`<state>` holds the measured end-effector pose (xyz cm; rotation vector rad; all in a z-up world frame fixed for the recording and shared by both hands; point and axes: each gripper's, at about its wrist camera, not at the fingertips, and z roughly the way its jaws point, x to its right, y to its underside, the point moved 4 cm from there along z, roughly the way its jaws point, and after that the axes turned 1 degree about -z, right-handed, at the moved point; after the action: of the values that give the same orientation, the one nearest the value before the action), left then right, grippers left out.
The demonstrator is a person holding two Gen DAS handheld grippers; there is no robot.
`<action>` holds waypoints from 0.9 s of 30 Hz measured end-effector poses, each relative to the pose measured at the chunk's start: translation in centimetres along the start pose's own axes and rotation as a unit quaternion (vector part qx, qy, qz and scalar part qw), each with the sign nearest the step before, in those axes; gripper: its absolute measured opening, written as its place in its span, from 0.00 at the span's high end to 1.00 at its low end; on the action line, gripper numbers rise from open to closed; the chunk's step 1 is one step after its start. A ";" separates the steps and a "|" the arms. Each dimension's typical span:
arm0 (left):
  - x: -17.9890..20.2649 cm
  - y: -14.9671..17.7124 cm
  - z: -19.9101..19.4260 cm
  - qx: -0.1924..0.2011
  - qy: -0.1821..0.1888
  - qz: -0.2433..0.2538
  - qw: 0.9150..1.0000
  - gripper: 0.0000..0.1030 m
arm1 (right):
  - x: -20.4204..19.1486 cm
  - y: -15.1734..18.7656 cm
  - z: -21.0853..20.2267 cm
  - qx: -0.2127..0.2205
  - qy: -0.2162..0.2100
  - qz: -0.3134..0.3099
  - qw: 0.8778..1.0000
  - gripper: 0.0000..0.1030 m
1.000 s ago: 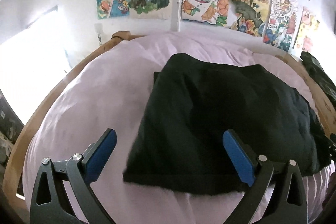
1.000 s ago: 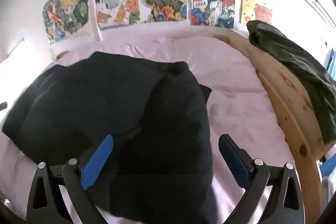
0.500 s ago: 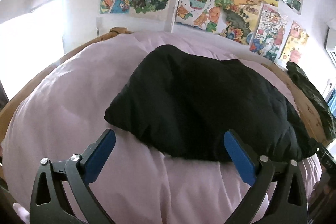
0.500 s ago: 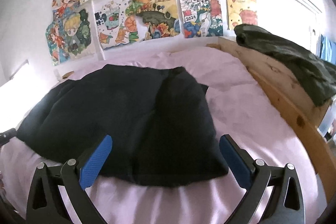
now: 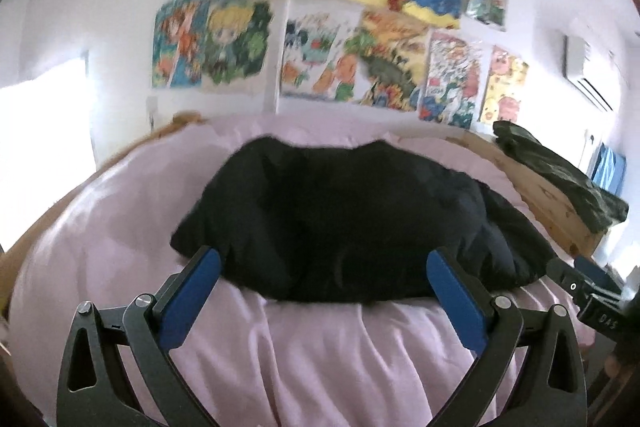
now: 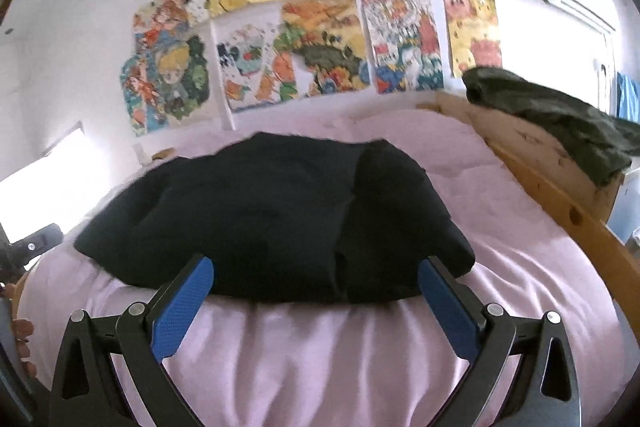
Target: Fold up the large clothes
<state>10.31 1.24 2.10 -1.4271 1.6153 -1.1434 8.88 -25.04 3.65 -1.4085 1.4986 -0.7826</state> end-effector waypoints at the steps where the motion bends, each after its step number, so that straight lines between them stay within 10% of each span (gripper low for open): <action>1: 0.4 0.1 -0.3 0.006 0.000 0.010 1.000 0.01 | -0.4 -0.1 -0.5 0.007 -0.001 -0.003 1.000 0.00; 27: 1.0 4.6 -2.8 0.010 -0.063 0.061 0.996 0.01 | -2.9 2.4 -4.5 0.024 0.033 -0.039 0.998 0.00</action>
<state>5.83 0.74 -1.00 -1.3408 1.5755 -0.9773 3.58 -22.47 3.78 -1.4249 1.4721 -0.9170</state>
